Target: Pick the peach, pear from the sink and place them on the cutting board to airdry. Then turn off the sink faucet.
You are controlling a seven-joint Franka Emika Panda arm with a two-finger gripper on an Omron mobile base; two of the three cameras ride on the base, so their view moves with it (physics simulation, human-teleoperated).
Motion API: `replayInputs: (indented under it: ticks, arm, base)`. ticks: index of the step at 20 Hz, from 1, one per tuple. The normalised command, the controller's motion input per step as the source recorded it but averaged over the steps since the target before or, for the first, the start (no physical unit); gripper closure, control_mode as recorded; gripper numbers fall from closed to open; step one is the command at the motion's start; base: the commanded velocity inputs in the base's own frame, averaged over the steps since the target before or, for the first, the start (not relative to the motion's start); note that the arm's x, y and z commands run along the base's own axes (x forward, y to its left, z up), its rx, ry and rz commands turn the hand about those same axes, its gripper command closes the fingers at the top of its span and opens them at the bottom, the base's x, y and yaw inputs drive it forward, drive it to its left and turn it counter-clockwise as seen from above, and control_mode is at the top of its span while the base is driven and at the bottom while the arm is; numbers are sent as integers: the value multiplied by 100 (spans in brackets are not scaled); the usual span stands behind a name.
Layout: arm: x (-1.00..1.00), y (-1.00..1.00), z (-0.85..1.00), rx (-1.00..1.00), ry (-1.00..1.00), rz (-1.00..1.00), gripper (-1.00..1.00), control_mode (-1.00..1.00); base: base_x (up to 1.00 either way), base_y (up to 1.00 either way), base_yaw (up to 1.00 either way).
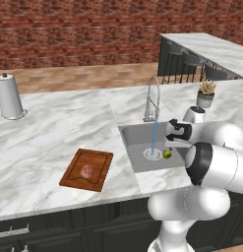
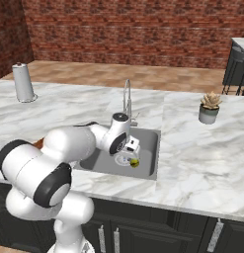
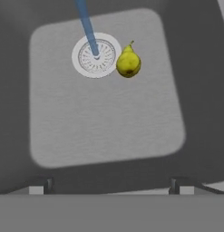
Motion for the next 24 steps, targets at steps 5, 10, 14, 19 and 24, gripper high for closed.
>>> replayInputs:
  ticks: [5, 10, 14, 19, 24]
  arm:
    - [6, -2, -9, 0, 1, 0, -100, -100]
    - [11, 0, -14, 0, 1, 0, -100, -100]
    - [15, -2, -17, 0, 1, 0, -100, -100]
    - [15, -6, -15, 0, 0, 0, -100, -100]
    - [13, -10, -8, 0, 0, 0, -100, -100]
  base:
    - [0, 0, 0]
    - [0, 0, 0]
    - [0, 0, 0]
    - [0, 0, 0]
    - [0, 0, 0]
